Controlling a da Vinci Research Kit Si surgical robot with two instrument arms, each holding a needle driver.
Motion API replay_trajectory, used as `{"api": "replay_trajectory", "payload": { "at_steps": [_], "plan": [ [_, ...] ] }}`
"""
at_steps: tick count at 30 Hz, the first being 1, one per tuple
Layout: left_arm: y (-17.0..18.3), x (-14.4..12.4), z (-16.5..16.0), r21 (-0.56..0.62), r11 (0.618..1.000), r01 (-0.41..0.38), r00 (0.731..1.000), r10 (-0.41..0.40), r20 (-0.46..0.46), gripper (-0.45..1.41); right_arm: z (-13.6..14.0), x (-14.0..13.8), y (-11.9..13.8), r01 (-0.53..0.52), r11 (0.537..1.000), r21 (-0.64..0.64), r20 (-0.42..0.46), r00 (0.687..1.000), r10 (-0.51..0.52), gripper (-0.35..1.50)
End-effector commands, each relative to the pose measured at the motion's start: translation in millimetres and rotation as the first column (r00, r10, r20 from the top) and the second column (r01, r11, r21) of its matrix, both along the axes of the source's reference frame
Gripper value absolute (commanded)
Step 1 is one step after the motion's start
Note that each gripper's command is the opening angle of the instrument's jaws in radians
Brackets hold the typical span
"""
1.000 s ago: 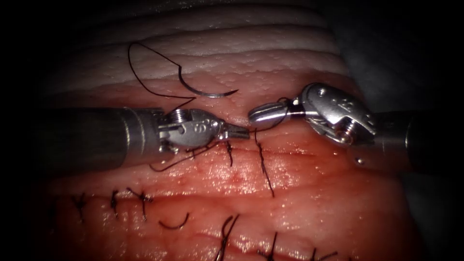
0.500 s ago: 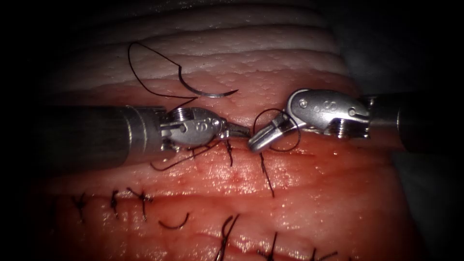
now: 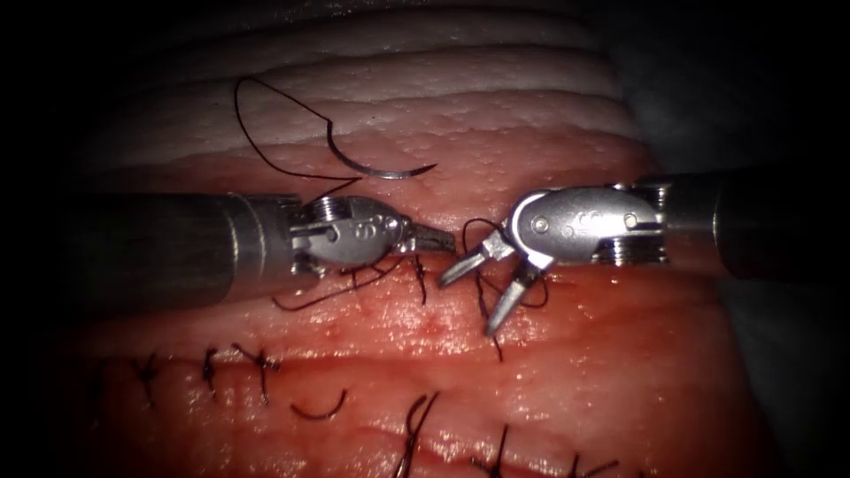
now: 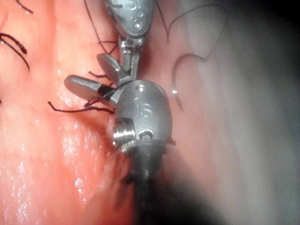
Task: Wound Closure
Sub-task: Fetch loose end of suture with right hand
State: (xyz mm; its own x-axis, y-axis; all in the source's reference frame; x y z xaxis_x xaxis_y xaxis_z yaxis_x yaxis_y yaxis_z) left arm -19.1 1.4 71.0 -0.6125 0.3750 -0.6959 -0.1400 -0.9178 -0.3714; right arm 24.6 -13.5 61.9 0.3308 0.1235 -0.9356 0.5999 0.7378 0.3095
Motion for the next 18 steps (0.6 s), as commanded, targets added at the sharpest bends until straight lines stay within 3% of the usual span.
{"api": "replay_trajectory", "payload": {
  "at_steps": [1, 18],
  "plan": [
    [0.2, -0.4, 0.5, 0.0, 1.0, 0.0, 1.0, 0.0, 0.003, -0.45, 0.8, 0.7, -0.6, 0.003, 1.0, 0.005, 0.003, 1.0, -0.003, 1.21],
    [-0.2, 0.3, 0.9, 0.012, 1.0, 0.004, 1.0, -0.004, 0.005, -0.45, 2.5, -0.2, -4.2, 0.117, 0.993, 0.027, 0.054, 0.992, -0.118, 1.21]
  ]
}}
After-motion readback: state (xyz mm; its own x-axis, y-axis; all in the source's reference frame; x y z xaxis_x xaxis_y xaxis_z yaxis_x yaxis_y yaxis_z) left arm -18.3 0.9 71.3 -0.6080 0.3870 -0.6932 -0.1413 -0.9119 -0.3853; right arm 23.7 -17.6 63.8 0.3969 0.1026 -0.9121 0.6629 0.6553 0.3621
